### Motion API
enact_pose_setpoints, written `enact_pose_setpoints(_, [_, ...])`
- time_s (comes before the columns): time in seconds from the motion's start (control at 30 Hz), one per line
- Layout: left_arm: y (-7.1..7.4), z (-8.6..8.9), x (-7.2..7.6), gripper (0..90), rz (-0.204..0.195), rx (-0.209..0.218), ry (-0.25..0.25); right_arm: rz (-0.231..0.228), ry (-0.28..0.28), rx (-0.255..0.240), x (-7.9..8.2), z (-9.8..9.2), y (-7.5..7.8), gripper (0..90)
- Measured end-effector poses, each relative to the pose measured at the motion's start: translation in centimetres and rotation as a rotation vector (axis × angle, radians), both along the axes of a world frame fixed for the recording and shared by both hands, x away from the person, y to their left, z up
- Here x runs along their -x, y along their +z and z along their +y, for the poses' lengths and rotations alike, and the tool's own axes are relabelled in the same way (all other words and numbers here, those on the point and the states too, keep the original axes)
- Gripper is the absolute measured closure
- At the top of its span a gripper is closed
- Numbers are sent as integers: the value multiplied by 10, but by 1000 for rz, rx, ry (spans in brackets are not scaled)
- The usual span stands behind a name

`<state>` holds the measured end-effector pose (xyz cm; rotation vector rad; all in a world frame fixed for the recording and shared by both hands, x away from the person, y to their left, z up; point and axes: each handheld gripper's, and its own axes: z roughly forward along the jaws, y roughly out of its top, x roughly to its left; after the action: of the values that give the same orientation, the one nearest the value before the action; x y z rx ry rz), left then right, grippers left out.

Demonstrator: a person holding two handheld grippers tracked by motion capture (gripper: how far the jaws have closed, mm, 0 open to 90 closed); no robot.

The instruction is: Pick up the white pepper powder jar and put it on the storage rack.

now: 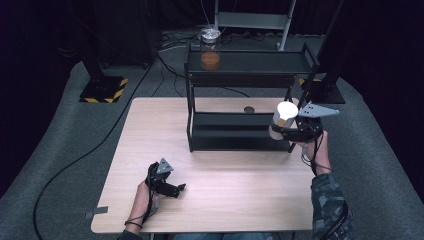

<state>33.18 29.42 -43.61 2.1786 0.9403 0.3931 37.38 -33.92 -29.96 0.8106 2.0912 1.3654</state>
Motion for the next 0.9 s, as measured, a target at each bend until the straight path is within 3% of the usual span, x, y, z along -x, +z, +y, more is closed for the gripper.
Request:
enact_pose_setpoints(0.37, [0,0,0,5,-1,1,-1,-29,-7,3,-5,-3,22,299])
enact_pose_setpoints(0.9, [0,0,0,5,-2,0,-3,-36,-3,14,-9,-7,43,299])
